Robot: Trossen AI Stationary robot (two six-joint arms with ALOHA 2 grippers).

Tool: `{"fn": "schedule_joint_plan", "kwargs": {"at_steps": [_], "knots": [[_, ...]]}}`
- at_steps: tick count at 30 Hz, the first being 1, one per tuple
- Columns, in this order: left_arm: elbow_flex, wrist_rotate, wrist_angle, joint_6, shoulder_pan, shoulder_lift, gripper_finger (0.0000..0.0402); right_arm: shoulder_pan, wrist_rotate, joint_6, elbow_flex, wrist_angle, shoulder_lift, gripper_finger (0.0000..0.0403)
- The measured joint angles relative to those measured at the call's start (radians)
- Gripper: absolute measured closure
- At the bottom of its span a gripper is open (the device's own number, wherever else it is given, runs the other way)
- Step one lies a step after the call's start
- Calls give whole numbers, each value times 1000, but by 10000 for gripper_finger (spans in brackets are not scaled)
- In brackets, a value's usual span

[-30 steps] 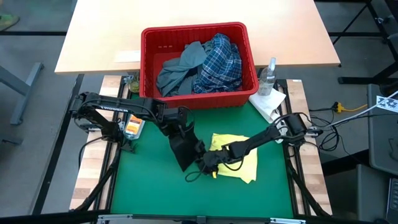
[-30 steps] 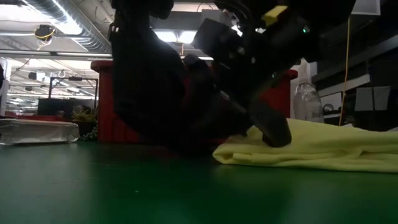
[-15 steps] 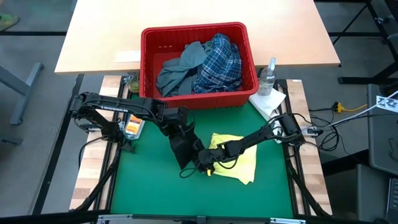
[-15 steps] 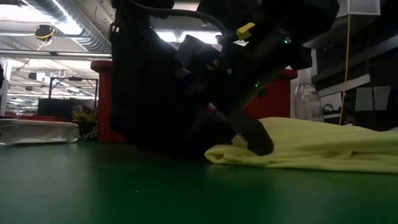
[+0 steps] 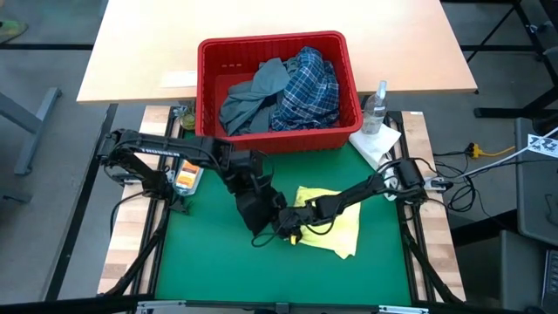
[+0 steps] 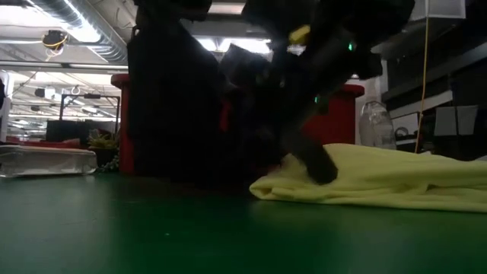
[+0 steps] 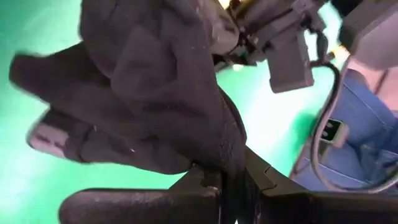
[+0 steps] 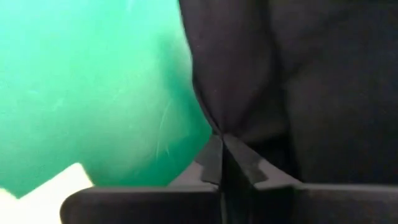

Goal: Fold Laundry from Bin
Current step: Stack the black underwear shorts on top of the yellow shirt

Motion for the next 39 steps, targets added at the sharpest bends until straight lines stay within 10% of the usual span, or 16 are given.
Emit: {"fn": "schedule_joint_plan", "kwargs": {"at_steps": [22,39], "knots": [[1,154,360,-157,32,0,394,2,-3,2,3,-540,-441,401],[2,-58,808,-130,30,101,394,2,-32,185,4,-1096,-743,402]]}}
